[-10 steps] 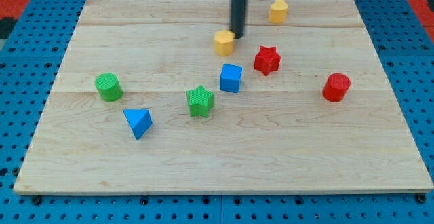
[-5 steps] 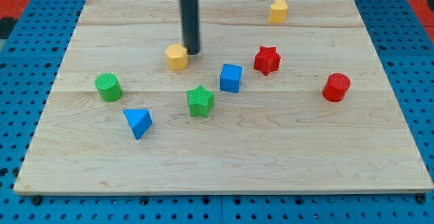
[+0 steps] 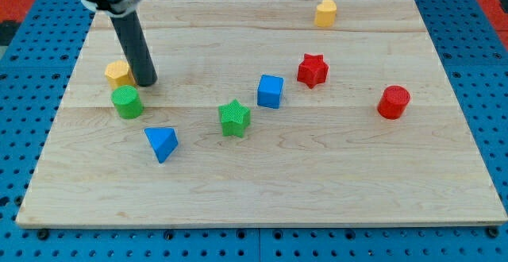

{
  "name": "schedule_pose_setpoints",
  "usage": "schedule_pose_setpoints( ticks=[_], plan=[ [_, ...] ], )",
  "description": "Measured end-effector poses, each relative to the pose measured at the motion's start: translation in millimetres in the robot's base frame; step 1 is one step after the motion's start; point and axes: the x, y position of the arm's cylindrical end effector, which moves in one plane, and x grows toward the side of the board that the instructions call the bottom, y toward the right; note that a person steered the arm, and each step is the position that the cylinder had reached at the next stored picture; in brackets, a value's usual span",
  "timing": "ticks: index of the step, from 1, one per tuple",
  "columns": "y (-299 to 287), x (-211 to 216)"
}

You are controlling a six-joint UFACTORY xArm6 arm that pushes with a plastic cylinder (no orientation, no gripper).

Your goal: Move the hexagon to the center left

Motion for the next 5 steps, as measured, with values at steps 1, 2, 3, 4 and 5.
schedule_pose_setpoints(
  ticks=[1, 2, 3, 4, 5],
  plan=[
    [-44.0, 22.2],
    [-37.2, 22.1],
    [-41.2, -12.0],
    [-59.1, -40.6],
    [-75.0, 4.3]
  ],
)
